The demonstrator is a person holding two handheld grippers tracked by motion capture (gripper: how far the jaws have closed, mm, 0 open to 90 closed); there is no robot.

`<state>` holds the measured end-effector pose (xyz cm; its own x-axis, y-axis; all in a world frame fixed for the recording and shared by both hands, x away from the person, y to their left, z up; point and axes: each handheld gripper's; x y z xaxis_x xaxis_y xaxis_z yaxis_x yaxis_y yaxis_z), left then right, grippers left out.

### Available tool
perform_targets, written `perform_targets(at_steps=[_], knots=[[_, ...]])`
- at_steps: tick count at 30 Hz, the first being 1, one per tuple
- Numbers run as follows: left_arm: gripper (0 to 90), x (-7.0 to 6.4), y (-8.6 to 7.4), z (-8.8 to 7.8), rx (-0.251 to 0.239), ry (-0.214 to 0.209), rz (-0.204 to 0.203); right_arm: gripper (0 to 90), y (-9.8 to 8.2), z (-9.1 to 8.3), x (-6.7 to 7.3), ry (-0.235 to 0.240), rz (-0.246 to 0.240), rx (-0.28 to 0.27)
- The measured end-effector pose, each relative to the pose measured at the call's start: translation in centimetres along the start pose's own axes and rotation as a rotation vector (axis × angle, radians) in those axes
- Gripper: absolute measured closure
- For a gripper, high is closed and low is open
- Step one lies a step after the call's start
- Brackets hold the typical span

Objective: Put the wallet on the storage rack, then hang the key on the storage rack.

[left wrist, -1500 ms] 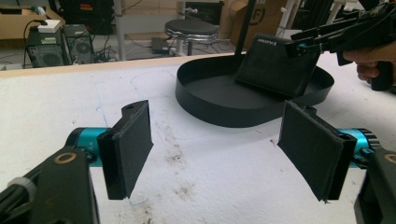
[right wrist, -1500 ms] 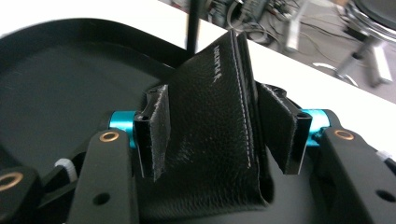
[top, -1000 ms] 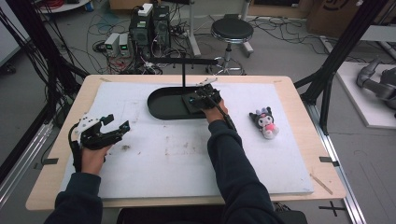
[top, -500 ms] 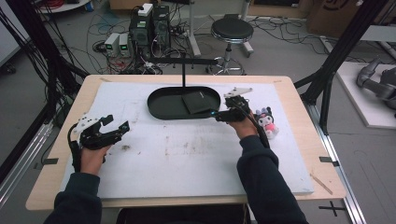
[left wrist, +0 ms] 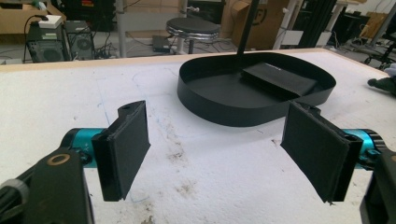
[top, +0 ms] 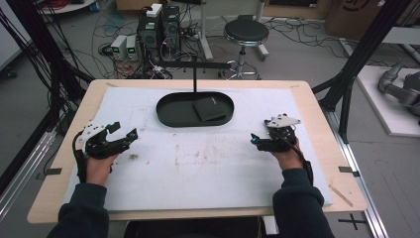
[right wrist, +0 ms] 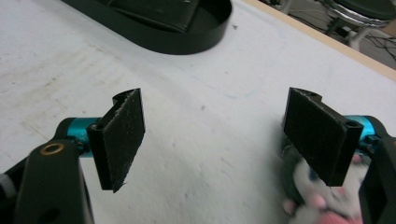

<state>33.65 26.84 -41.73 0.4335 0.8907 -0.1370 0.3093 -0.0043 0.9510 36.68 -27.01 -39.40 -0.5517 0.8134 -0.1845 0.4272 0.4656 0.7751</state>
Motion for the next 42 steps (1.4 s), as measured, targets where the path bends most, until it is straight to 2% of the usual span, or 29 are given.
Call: perform_targets(at_steps=[6, 16, 21, 25, 28, 29, 33, 38, 40, 42], knots=[[22.9, 0.0, 0.0, 0.0, -0.003, -0.006, -0.001, 21.3, -1.0, -1.1, -1.0, -0.063, 0.077, -0.031], [22.9, -0.3, 0.0, 0.1, 0.002, -0.013, 0.006, 21.3, -1.4, -1.4, -1.2, -0.106, 0.093, -0.022], [23.2, -0.5, 0.0, 0.1, 0.01, -0.014, 0.017, 21.3, -1.9, -1.4, -1.9, -0.181, 0.093, 0.008], [23.5, -0.8, 0.0, 0.1, 0.019, -0.02, 0.029, 21.3, -2.7, -1.1, -2.4, -0.247, 0.115, 0.065], [23.6, -0.8, -0.1, 0.3, 0.023, -0.019, 0.032, 21.3, -3.2, -0.4, -2.6, -0.257, 0.132, 0.105], [23.6, -0.9, -0.1, 0.4, 0.025, -0.021, 0.029, 21.3, -3.3, -0.1, -2.6, -0.252, 0.121, 0.119], [23.6, -0.8, -0.1, 0.4, 0.03, -0.018, 0.029, 21.3, -3.4, 1.2, -2.8, -0.301, 0.08, 0.173], [23.7, -0.8, -0.2, 0.4, 0.032, -0.016, 0.028, 21.9, -3.9, 3.0, -3.5, -0.284, 0.089, 0.236], [23.6, -0.8, -0.2, 0.4, 0.033, -0.017, 0.03, 30.8, -4.0, 3.2, -3.7, -0.288, 0.079, 0.253], [23.7, -0.8, -0.2, 0.4, 0.031, -0.015, 0.026, 43.2, -4.0, 2.7, -4.0, -0.287, 0.099, 0.243]])
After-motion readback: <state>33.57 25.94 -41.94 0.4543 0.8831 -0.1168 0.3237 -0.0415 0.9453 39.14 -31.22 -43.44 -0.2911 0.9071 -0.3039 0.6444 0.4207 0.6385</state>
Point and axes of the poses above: each handheld gripper's, and its own axes: z roughly forward along the jaws, y roughly out of its top, x roughly to its left, and after that the axes turned 2 degrees about x, right-handed
